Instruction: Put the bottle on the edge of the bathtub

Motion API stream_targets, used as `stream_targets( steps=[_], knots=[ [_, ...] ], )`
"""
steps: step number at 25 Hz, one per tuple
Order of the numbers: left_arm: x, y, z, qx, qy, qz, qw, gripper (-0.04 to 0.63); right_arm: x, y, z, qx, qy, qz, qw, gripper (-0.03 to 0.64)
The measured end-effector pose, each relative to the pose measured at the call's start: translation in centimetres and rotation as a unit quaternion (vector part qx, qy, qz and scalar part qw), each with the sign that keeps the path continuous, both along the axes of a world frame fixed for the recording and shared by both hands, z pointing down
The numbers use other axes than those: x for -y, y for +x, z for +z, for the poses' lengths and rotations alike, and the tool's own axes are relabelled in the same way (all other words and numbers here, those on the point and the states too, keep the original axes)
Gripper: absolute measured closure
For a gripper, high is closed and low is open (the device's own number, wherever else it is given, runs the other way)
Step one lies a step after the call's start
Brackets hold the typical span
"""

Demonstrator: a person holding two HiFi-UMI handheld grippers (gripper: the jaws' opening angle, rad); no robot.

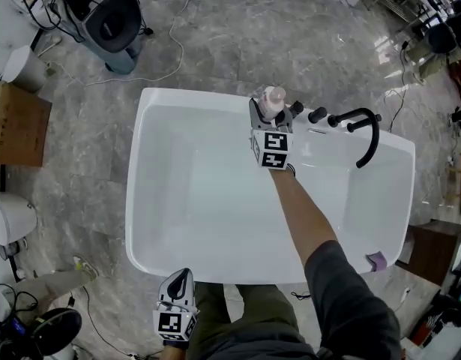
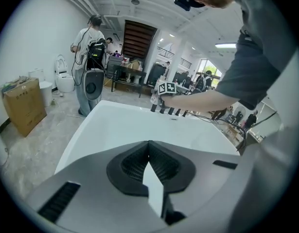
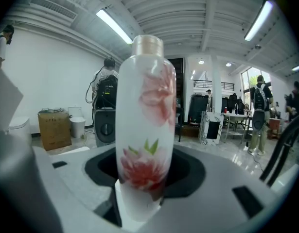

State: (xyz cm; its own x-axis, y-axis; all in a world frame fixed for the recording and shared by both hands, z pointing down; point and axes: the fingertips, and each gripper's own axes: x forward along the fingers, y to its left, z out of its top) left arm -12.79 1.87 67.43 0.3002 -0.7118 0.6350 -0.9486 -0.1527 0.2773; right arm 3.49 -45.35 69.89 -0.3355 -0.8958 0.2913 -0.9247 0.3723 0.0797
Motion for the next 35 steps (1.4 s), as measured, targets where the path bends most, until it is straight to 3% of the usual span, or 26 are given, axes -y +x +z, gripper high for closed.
stream_targets(
  steps=[19,25,30,35],
  knots=[
    [-3.6,-0.4,7.0,-0.006,-0.065,-0.006,0.9978,0.597,5.8,-2.0,8.3,-0.013,0.007,0.002,1.000,0.394],
    [-3.4,-0.4,8.0,-0.032,-0.066,-0.020,0.9971,0.597,6.7,-2.7,10.1,-0.020,0.013,0.002,1.000,0.394],
    [-4.5,-1.1,9.2,-0.011,-0.101,-0.025,0.9945,0.597,6.9,-3.2,11.3,-0.016,0.011,0.009,1.000,0.394],
    [-4.9,-1.3,9.6,-0.017,-0.106,-0.033,0.9937,0.597,7.3,-3.4,11.8,-0.011,0.012,0.022,1.000,0.394]
  ],
)
